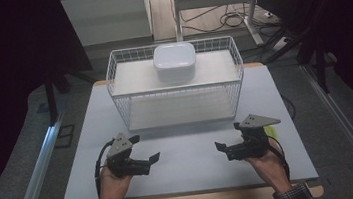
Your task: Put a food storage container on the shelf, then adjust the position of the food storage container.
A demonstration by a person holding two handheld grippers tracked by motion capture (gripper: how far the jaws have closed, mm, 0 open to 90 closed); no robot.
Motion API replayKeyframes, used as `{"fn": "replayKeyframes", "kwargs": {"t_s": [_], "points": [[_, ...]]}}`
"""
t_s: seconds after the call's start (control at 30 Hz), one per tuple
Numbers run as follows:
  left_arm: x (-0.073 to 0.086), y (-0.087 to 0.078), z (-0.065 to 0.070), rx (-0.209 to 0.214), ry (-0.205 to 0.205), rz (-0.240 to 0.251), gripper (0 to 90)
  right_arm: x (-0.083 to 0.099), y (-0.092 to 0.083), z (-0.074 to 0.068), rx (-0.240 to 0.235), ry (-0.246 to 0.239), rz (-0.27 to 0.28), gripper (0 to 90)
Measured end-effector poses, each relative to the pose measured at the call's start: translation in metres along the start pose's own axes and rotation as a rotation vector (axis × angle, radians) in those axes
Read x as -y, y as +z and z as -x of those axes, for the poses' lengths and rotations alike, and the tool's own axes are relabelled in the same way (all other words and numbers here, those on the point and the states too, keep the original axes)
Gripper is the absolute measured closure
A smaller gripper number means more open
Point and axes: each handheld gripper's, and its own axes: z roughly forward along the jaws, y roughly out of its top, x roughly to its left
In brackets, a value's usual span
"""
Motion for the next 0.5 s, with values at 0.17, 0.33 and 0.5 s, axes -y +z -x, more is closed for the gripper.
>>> {"fn": "replayKeyframes", "kwargs": {"t_s": [0.17,0.33,0.5], "points": [[0.014,0.004,0.003,-0.01,0.013,-0.045,5.8,0.009,0.002,-0.009,-0.002,-0.025,-0.021,3.0],[0.024,0.003,0.002,-0.021,0.0,-0.062,5.8,0.02,0.009,-0.012,0.021,-0.06,-0.076,3.0],[0.026,0.001,0.001,-0.026,-0.005,-0.054,5.8,0.021,0.008,-0.007,0.04,-0.046,-0.089,1.7]]}}
